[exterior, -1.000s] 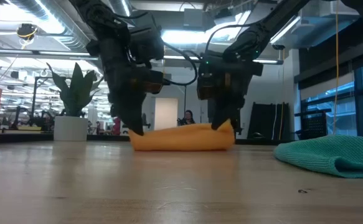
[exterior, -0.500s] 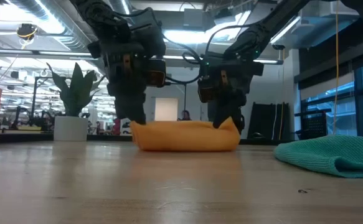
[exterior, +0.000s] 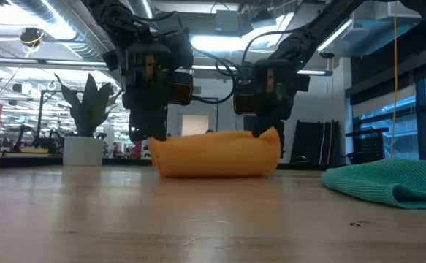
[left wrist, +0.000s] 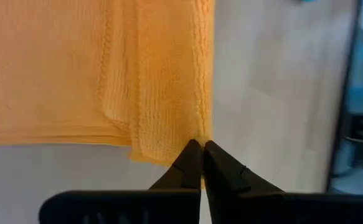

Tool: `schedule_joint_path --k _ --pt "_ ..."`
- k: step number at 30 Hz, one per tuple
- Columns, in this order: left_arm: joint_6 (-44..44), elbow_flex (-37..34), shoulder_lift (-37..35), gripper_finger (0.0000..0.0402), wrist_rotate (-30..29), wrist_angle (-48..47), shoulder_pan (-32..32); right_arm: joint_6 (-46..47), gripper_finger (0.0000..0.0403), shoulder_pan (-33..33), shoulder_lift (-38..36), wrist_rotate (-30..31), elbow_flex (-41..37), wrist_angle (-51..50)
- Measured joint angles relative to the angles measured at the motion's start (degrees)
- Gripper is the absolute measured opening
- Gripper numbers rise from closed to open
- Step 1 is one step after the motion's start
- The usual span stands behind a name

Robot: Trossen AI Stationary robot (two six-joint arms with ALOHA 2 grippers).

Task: Roll microfiber towels into tight, uniform cylinder then place into a basket
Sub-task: Roll the orange microfiber towel

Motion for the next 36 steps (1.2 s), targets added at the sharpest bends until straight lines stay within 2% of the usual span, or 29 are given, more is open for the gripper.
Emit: schedule_joint_path --k 4,8,18,25,31,36 --pt "0.02 0.02 0.0 0.0 1.08 0.27 -0.32 -0.71 0.0009 0.07 0.0 0.91 0.0 -0.26" --pt "0.08 0.04 0.0 0.0 -4.8 0.28 -0.32 -0.27 0.001 0.08 0.0 8.32 0.0 0.19" --pt "-1.66 0.04 0.0 0.0 -12.1 0.12 -0.34 -0.72 0.0011 0.07 0.0 14.89 0.0 1.01" --pt "-2.92 0.0 0.0 0.0 -15.52 -0.34 -0.4 -2.06 0.0012 0.05 0.0 16.44 0.0 3.11" --pt "-2.98 0.0 0.0 0.0 -19.25 0.03 -0.4 -3.53 0.0012 0.04 0.0 21.49 0.0 3.69" --pt "-2.67 0.0 0.0 0.0 -22.09 -0.05 -0.4 -4.51 0.0012 0.03 0.0 22.08 0.0 3.82"
